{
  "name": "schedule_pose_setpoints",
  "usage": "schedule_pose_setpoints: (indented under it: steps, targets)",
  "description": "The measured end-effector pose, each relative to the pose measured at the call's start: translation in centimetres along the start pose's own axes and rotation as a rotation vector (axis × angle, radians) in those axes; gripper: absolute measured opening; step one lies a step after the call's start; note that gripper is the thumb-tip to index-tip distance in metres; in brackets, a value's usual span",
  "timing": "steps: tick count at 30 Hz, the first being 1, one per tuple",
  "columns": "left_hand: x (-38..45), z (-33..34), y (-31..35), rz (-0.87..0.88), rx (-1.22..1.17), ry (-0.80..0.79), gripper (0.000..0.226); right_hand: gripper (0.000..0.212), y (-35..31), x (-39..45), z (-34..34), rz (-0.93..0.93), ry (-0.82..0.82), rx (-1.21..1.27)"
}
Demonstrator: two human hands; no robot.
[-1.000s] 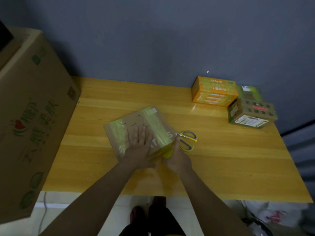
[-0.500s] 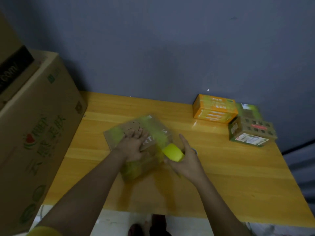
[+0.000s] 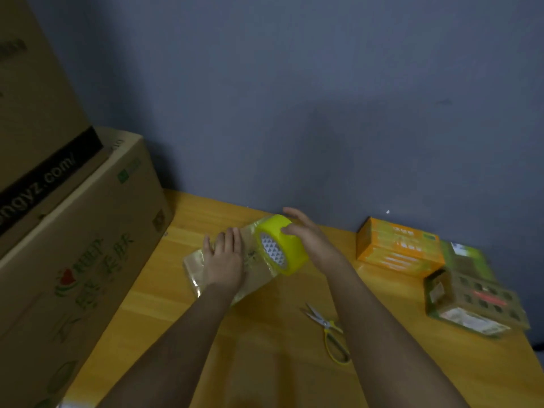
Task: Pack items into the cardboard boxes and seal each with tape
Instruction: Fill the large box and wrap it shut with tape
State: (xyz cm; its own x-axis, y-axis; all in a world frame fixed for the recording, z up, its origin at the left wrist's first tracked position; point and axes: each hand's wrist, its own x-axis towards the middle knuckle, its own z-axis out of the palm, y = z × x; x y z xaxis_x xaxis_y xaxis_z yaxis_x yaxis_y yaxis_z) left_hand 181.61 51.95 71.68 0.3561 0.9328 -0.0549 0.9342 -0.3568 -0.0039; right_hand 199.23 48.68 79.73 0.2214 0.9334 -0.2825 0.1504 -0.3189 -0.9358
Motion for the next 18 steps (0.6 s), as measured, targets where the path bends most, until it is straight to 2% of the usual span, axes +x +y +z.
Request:
schedule_pose_setpoints:
  steps: [2, 6, 11, 13, 15, 18]
  targets:
    - [1.0, 1.0, -0.2, -0.057, -0.055, 0.009, 0.089, 0.048, -0.5, 1.9, 0.0, 0.012, -0.047, 0.028]
    - [3.5, 2.1, -1.7, -0.084, -0.088, -0.032, 0.091, 0.031, -1.1, 4.3, 1.9, -0.039, 0.007, -0.087]
    - [6.1, 2.4, -2.9, -0.164, -0.142, -0.072, 0.063, 0.027, -1.9, 6.4, 4.5, -0.162, 0.063, -0.181]
    - [6.6, 2.3, -3.4, -0.19, -0.164, -0.103, 0.06, 0.031, -2.2, 6.3, 4.9, -0.172, 0.077, -0.255]
    - [7.0, 2.3, -3.6, -0.209, -0.172, -0.127, 0.06, 0.041, -1.3, 4.5, 3.9, -0.131, 0.14, -0.336]
    - [7.3, 2.3, -3.3, -0.211, -0.155, -0.138, 0.06, 0.043, 2.8, -0.3, 1.6, 0.048, 0.142, -0.451]
